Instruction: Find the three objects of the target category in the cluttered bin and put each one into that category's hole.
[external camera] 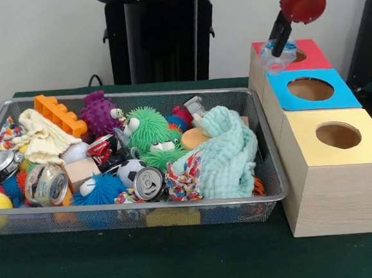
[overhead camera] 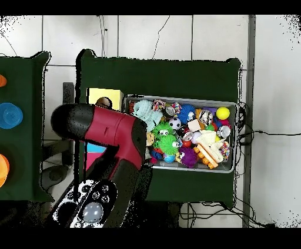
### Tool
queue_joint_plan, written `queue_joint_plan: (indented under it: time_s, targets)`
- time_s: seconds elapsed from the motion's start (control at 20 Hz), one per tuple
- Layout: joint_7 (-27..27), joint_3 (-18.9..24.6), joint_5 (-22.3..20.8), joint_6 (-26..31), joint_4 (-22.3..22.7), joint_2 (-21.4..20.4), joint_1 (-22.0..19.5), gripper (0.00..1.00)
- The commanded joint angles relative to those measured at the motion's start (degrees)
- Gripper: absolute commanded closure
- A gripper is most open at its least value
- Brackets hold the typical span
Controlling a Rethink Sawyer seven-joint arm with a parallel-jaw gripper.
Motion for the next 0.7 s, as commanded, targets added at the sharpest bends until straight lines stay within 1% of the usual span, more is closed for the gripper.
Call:
queue_joint_plan:
  time_s: [0.05,0.55,0.7]
  targets:
    - [17.1,4.6,3.2,2.4,-2.8,5.6,0.4,1.00]
    - [16.7,4.0,5.1,2.3,-3.6,6.6,0.6,1.00]
    - [17.0,3.8,5.6,3.4,-4.6,6.7,0.5,1.00]
